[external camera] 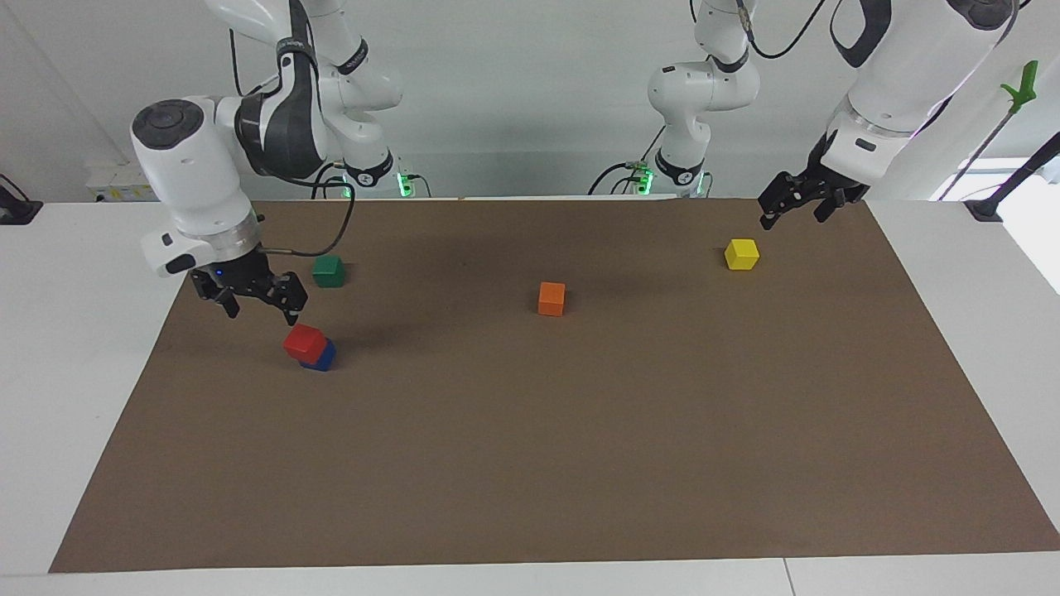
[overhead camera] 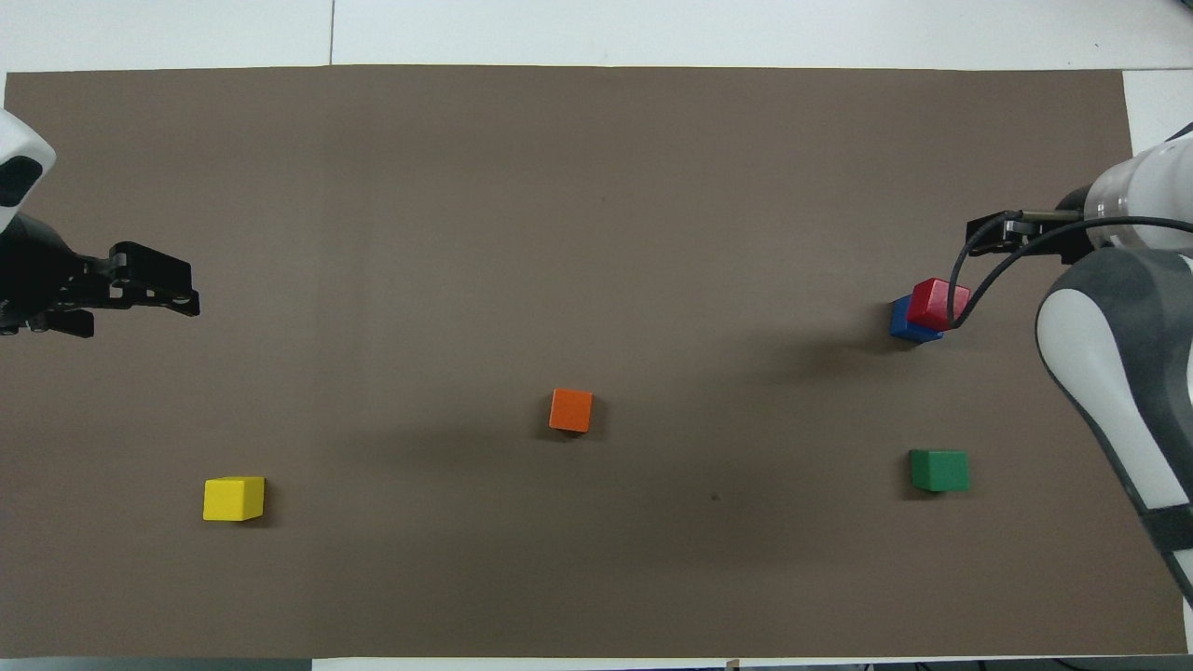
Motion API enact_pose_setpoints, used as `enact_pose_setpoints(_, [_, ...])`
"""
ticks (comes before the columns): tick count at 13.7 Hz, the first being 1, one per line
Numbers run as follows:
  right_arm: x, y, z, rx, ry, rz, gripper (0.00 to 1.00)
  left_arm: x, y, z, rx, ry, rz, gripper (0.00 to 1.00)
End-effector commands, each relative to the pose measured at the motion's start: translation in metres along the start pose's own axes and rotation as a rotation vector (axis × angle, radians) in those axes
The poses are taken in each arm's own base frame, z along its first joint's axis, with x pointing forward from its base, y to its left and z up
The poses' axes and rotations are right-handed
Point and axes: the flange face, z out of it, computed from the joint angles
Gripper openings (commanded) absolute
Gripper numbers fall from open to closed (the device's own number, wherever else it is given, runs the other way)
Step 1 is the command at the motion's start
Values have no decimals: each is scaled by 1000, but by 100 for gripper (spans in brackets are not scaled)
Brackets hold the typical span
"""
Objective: Transfer red block to right arm and stack on blue block
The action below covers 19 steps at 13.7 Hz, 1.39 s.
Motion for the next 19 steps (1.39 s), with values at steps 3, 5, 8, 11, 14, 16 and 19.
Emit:
enact_pose_setpoints(3, [-16, 3, -64, 46, -68, -29, 100, -8, -2, -1, 3, -6, -4, 100])
enact_pose_setpoints(5, [-26, 8, -91, 70, -147, -70, 100, -8, -3, -1, 3, -5, -5, 100])
enact_pose_setpoints(8, [-37, 12, -115, 74, -190, -128, 100, -8, -2, -1, 3, -6, -4, 100])
enact_pose_setpoints(11, [-39, 16, -146, 74, -184, -148, 100, -8, -3, -1, 3, -5, -5, 100])
enact_pose_setpoints(14, [-42, 25, -154, 73, -240, -187, 100, -8, -3, -1, 3, -6, -4, 100])
enact_pose_setpoints(16, [-45, 31, -144, 65, -259, -173, 100, -8, -3, 0, 3, -7, -5, 100])
enact_pose_setpoints(19, [-34, 40, -137, 55, -185, -122, 100, -8, -3, -1, 3, -6, -5, 100])
